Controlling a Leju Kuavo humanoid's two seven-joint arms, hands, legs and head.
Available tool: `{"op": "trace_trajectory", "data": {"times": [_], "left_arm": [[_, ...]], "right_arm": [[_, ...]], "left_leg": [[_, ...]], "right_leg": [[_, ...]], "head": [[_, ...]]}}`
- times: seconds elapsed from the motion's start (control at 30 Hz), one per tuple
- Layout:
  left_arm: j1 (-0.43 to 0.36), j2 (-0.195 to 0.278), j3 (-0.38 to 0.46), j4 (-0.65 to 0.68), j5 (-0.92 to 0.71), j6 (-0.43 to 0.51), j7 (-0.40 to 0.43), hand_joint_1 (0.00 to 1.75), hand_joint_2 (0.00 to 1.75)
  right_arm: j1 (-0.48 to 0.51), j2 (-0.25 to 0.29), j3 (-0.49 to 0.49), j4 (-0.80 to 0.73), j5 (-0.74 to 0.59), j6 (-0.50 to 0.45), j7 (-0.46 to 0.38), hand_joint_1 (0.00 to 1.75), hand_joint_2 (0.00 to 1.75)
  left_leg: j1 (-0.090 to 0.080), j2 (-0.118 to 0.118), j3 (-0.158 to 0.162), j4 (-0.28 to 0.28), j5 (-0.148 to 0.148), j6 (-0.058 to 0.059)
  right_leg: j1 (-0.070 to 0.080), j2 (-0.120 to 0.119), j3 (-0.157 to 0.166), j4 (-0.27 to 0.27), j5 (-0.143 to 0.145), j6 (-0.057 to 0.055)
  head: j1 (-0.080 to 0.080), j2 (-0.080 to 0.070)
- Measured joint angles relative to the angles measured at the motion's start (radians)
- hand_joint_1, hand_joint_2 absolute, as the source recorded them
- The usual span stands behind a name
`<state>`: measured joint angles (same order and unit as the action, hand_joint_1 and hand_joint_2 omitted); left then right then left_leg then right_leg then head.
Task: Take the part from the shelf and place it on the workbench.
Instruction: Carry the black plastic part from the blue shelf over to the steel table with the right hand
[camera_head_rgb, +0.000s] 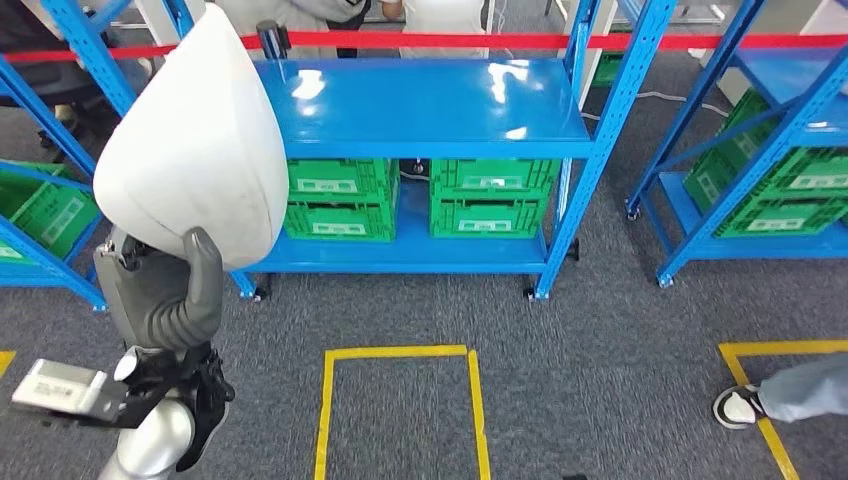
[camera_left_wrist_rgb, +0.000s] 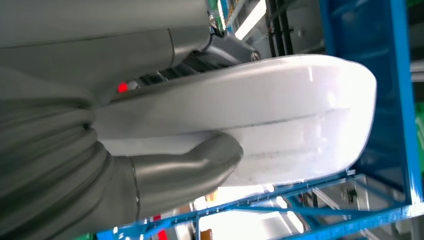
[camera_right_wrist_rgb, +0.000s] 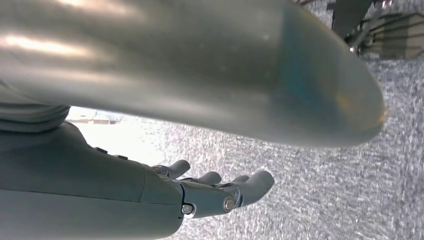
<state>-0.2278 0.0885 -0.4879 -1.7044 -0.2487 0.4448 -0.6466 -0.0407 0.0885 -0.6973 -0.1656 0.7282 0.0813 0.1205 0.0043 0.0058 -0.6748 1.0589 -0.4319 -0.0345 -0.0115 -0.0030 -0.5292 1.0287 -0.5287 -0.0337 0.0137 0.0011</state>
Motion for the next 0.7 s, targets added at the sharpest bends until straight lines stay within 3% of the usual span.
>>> {"op": "trace_trajectory", "data": {"times": [0.7], "left_arm": [[0.0, 0.0, 0.0, 0.0, 0.0, 0.0, 0.0, 1.75, 1.75]], "right_arm": [[0.0, 0.0, 0.0, 0.0, 0.0, 0.0, 0.0, 0.0, 0.0]], "left_leg": [[0.0, 0.0, 0.0, 0.0, 0.0, 0.0]], "right_leg": [[0.0, 0.0, 0.0, 0.0, 0.0, 0.0]], "head": [[0.0, 0.0]]}}
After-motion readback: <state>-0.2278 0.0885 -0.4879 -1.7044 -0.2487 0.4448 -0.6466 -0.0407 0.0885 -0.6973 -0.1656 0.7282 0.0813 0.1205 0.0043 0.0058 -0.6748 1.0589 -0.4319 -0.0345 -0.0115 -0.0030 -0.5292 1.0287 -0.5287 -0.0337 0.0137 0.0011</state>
